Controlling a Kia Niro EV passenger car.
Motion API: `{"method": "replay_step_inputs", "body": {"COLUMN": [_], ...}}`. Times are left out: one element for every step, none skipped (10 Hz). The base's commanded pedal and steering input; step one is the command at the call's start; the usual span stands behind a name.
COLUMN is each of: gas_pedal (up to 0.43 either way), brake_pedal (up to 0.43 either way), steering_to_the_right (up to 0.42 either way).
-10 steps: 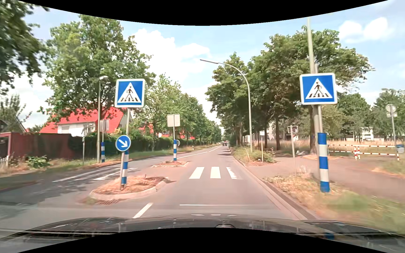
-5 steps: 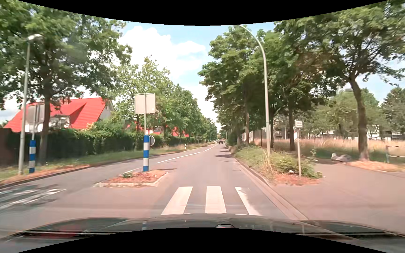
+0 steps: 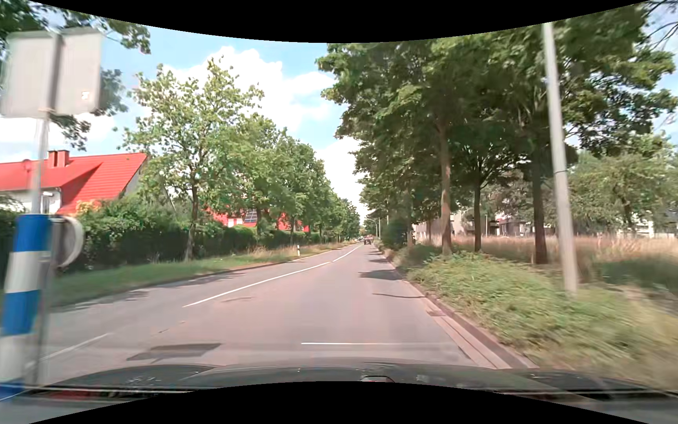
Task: Follow the waypoints while adhering to traffic rules and regulations
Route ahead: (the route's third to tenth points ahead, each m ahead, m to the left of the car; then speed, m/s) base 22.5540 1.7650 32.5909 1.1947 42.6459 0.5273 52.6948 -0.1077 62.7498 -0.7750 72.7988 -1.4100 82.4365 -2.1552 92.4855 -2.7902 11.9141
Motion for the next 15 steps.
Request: {"method": "replay_step_inputs", "body": {"gas_pedal": [0.157,0.157,0.157,0.157,0.157,0.157,0.157,0.157,0.157,0.157,0.157,0.157,0.157,0.157,0.157], "brake_pedal": [0.0,0.0,0.0,0.0,0.0,0.0,0.0,0.0,0.0,0.0,0.0,0.0,0.0,0.0,0.0], "steering_to_the_right": [0.005,0.004,0.004,0.004,0.004,0.004,0.004,0.004,0.004,0.005,0.005,0.006,0.007,0.01,0.013]}}
